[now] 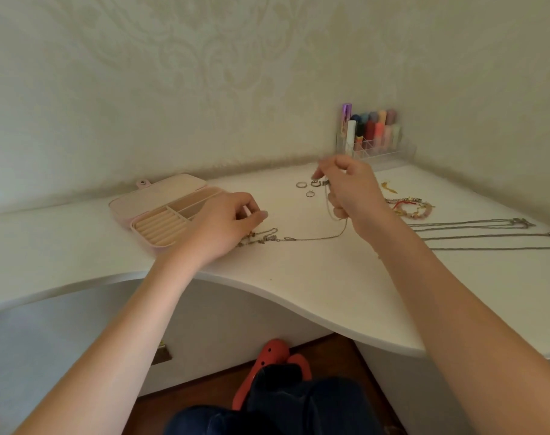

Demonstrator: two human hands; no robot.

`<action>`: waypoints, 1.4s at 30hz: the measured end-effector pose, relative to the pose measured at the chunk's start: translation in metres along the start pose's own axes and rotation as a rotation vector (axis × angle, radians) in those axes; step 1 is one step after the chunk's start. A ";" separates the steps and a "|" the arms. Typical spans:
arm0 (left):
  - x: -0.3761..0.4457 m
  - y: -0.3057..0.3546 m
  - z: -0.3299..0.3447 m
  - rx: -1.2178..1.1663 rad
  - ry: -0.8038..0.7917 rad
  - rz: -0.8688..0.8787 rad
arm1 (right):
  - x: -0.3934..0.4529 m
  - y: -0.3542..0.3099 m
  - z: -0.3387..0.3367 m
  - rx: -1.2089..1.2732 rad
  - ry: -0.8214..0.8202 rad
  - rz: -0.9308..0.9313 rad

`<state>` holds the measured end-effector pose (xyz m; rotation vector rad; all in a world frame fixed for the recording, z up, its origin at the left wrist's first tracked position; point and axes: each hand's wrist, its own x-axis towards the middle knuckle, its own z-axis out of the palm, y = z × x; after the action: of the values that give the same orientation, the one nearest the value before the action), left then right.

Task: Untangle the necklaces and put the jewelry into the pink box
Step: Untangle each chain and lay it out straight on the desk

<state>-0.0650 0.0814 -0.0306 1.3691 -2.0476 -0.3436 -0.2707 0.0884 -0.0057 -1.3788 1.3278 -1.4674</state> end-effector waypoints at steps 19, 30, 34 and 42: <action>0.005 0.055 0.024 -0.590 -0.036 -0.085 | -0.003 -0.012 -0.003 0.195 -0.355 0.041; 0.001 0.060 0.015 -0.883 0.065 -0.213 | -0.008 -0.010 0.000 0.004 -0.379 -0.047; 0.003 0.061 0.008 -1.119 0.093 -0.323 | -0.005 -0.010 0.000 0.008 -0.338 -0.027; 0.010 0.055 0.002 -1.390 0.220 -0.470 | -0.007 -0.007 0.000 -0.165 -0.342 -0.092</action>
<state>-0.1089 0.0957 0.0013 0.8309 -0.8011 -1.3960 -0.2682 0.0962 -0.0011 -1.7290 1.1969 -1.1326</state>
